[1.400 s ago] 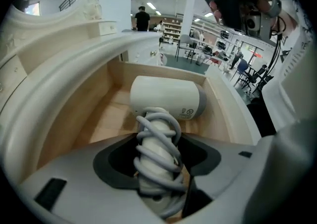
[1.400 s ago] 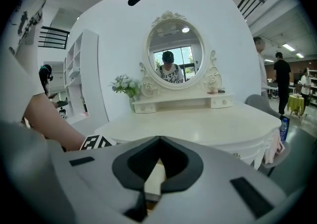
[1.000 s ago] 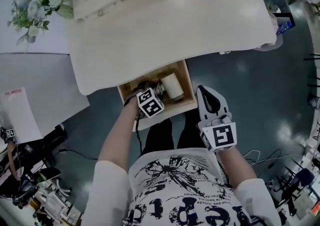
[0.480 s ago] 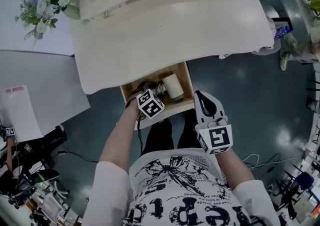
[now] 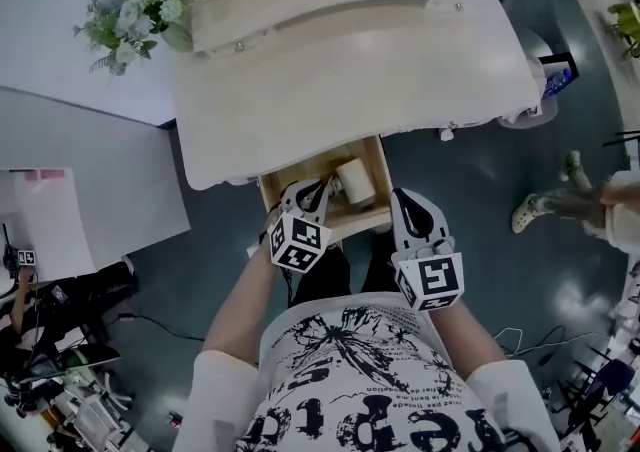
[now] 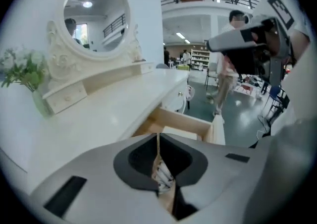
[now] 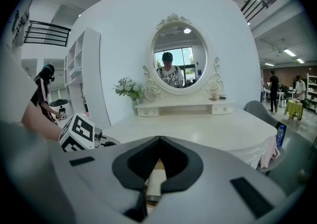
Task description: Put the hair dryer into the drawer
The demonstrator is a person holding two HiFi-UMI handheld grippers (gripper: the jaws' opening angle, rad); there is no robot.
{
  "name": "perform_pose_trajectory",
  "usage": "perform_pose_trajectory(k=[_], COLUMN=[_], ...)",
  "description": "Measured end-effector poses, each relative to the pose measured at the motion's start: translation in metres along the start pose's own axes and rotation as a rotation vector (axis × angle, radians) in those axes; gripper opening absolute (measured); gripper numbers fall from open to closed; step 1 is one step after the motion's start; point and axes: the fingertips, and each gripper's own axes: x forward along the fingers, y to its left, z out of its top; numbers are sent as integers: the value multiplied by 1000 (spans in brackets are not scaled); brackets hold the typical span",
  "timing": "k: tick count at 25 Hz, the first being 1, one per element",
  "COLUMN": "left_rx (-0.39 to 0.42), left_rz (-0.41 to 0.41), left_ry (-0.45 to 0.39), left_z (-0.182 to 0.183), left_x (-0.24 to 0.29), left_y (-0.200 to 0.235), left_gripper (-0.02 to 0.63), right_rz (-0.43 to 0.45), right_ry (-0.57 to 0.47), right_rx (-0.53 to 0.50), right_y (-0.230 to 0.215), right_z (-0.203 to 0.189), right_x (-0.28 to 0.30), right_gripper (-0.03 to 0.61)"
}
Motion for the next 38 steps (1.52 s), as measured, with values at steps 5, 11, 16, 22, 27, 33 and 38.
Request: perform_pose_trajectory(k=[5,11,16,22,27,33,38], left_rx=[-107,-159,-183,-226,-241,-238,-246], left_rz=[93,210,336,463,498,514,517], left_ry=[-177,-343,-479,-573,-597,-617,-632], left_z=[41,79,98,98,93,91,88], left_x=[-58,-129,-191,-259,-287,-303,-308], left_y=[12,32,65,89,89,93,94], left_gripper=[21,21,21,21,21,21,21], right_rz=[42,97,146,187,230,249,254], right_ry=[-61,-132,-207,-255,-287,-305,-312], right_rx=[10,-46,-121,-194,-211,-227,-232], right_y=[24,50,76,106,124,137,142], right_z=[21,49,81,101,111,118,118], right_x=[-10,-18,-11,-11,-13,-14,-16], right_gripper=[9,9,9,9,9,9,9])
